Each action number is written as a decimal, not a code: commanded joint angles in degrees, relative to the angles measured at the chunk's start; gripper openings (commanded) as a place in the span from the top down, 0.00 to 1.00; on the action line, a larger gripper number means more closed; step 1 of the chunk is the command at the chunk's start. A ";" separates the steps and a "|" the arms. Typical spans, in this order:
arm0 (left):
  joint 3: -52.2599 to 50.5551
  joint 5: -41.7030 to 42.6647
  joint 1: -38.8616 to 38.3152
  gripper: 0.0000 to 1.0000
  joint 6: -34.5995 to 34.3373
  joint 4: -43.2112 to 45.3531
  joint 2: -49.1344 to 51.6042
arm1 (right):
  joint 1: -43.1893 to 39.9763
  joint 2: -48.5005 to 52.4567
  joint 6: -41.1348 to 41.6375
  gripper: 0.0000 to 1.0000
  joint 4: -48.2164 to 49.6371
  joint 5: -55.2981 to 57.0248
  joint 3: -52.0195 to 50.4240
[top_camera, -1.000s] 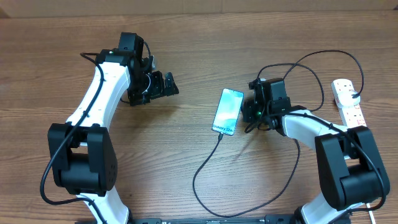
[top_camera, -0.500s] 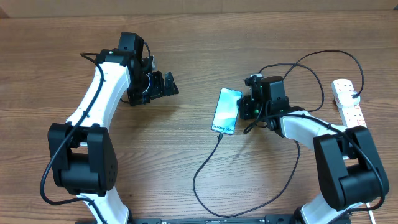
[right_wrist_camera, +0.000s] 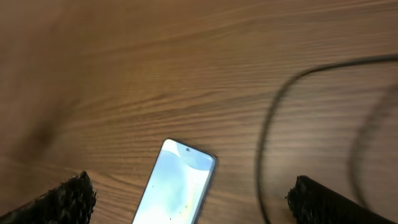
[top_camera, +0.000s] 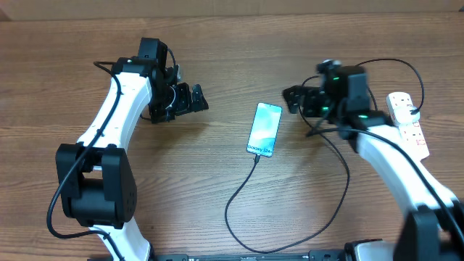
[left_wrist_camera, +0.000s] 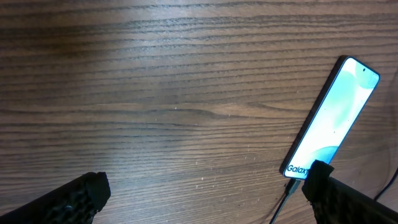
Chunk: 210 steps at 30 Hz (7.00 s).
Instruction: Plug charger to phone and switch on socket
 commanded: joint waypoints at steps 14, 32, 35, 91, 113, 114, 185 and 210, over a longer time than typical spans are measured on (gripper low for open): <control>0.15 -0.37 -0.04 0.00 -0.20 0.04 -0.44 | -27.47 -4.02 7.56 0.00 -34.77 14.58 12.17; 0.15 -0.37 -0.04 0.01 -0.20 0.04 -0.44 | -40.87 2.29 5.95 0.05 -30.05 20.70 21.64; 0.15 -0.37 -0.04 0.00 -0.17 0.04 -0.44 | -41.31 6.12 5.92 0.03 -31.45 23.21 21.64; 0.15 -0.37 -0.04 0.00 -0.17 0.04 -0.44 | -43.39 25.88 3.58 0.00 -21.81 24.94 21.57; 0.15 -0.37 -0.04 0.00 -0.20 0.04 -0.44 | -43.39 29.31 3.32 0.00 -20.98 22.56 20.06; 0.15 -0.37 -0.04 0.00 -0.20 0.04 -0.44 | -43.39 29.33 3.32 0.00 -21.16 22.56 20.06; 0.15 -0.37 -0.04 0.01 -0.17 0.04 -0.44 | -43.43 29.00 -0.59 0.00 -29.81 15.74 25.33; 0.15 -0.37 -0.04 0.00 -0.17 0.04 -0.44 | -43.45 29.00 -0.55 0.00 -28.11 15.91 25.31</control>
